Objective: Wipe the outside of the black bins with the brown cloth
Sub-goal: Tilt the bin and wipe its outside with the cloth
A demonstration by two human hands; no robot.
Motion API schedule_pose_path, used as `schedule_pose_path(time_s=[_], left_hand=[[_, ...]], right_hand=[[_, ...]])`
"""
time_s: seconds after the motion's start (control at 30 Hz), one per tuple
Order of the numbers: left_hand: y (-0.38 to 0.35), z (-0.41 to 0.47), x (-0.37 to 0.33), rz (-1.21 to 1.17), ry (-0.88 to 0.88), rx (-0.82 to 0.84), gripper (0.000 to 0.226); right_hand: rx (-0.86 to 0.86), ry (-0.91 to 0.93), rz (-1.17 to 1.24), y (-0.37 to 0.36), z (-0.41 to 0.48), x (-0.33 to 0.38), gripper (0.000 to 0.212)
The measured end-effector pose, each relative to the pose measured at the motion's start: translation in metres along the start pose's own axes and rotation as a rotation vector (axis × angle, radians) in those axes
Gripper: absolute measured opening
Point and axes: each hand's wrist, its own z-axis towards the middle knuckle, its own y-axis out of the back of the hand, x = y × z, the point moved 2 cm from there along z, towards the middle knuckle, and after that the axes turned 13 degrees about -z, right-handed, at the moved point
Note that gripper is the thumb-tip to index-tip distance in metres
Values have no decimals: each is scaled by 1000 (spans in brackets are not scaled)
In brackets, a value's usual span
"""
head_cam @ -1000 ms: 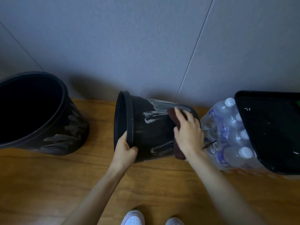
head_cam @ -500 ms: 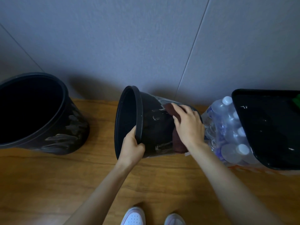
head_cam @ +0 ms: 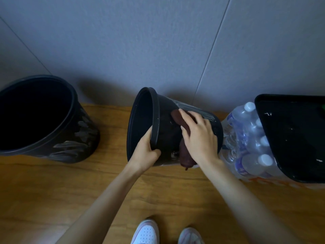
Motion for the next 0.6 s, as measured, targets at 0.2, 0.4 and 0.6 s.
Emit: schedule_pose_path(time_s=[0.2,0.4,0.6], left_hand=[[1,14,-17,-185,120,-117,12],[0,17,-15,-104,27,-128,33],[4,17,-12,-98,26,-143,21]], right_hand=[[26,46,-17,-3,-6,8,54],[-57,109,2,3,-17,31,52],[-15,-50,33,-8,4,2,45]])
